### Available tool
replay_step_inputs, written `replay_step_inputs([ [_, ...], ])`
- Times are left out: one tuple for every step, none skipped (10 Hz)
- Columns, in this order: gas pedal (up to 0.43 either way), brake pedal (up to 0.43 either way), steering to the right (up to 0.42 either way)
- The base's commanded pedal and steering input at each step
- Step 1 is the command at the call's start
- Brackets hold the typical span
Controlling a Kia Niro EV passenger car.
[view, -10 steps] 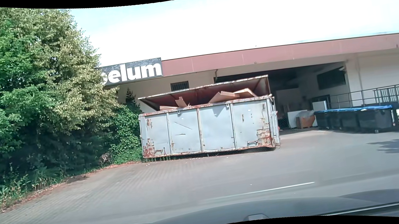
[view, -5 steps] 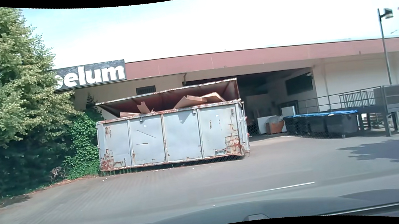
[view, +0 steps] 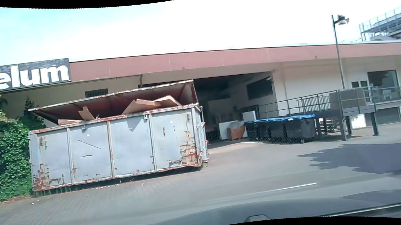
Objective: Follow the waypoints while adhering to traffic rules and regulations
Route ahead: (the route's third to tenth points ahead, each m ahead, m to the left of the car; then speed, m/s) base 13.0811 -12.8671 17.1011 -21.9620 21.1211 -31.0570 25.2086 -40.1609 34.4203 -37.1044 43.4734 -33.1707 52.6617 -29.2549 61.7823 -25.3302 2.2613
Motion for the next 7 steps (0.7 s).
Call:
replay_step_inputs([
  [0.047,0.0,0.613],
  [0.047,0.0,0.608],
  [0.059,0.0,0.602],
  [0.067,0.0,0.598],
  [0.067,0.0,0.59],
  [0.067,0.0,0.574],
  [0.067,0.0,0.56],
])
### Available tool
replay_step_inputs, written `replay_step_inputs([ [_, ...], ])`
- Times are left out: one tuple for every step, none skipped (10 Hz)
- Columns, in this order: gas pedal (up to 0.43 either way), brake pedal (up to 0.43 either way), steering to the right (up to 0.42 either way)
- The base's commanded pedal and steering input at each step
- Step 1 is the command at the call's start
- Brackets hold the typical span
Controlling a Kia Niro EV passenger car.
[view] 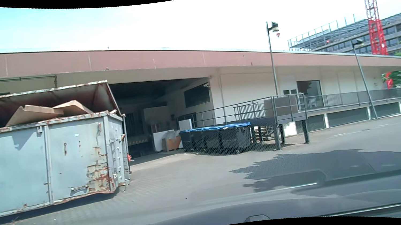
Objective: Follow the waypoints while adhering to traffic rules and regulations
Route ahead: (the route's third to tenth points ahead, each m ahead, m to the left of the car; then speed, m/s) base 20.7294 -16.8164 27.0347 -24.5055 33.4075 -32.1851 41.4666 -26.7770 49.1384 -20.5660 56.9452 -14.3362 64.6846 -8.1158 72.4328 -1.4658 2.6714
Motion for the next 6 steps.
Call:
replay_step_inputs([
  [0.067,0.0,0.542],
  [0.067,0.0,0.521],
  [0.067,0.0,0.485],
  [0.067,0.0,0.455],
  [0.067,0.0,0.419],
  [0.067,0.0,0.389],
])
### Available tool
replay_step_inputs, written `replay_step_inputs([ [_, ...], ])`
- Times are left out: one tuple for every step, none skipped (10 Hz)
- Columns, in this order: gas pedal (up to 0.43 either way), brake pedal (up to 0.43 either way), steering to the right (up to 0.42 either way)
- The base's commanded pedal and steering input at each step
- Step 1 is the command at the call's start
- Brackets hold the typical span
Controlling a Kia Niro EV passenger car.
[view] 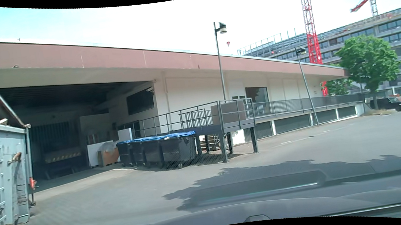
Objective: Follow the waypoints while adhering to traffic rules and regulations
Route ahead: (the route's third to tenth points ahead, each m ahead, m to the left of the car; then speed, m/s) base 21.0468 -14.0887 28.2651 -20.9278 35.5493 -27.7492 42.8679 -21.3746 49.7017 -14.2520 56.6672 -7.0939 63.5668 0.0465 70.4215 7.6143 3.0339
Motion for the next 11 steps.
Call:
replay_step_inputs([
  [0.067,0.0,0.38],
  [0.067,0.0,0.375],
  [0.067,0.0,0.374],
  [0.067,0.0,0.374],
  [0.067,0.0,0.372],
  [0.067,0.0,0.37],
  [0.067,0.0,0.369],
  [0.067,0.0,0.369],
  [0.067,0.0,0.369],
  [0.067,0.0,0.369],
  [0.067,0.0,0.368],
])
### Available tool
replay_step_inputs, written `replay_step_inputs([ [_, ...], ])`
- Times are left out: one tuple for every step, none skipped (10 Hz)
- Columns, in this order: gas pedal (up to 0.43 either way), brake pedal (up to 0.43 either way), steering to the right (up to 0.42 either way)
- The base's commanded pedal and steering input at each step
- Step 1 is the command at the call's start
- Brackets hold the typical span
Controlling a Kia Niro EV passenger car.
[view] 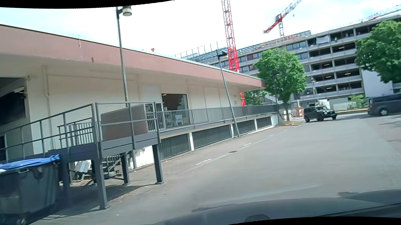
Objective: Follow the waypoints while adhering to traffic rules and regulations
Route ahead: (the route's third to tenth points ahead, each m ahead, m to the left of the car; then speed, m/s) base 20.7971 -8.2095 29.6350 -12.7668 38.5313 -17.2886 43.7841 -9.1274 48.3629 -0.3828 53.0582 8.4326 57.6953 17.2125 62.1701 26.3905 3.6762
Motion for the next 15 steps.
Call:
replay_step_inputs([
  [0.067,0.0,0.368],
  [0.067,0.0,0.369],
  [0.067,0.0,0.368],
  [0.067,0.0,0.368],
  [0.067,0.0,0.369],
  [0.067,0.0,0.368],
  [0.067,0.0,0.368],
  [0.067,0.0,0.367],
  [0.067,0.0,0.361],
  [0.067,0.0,0.349],
  [0.067,0.0,0.329],
  [0.067,0.0,0.293],
  [0.067,0.0,0.235],
  [0.067,0.0,0.173],
  [0.067,0.0,0.133],
])
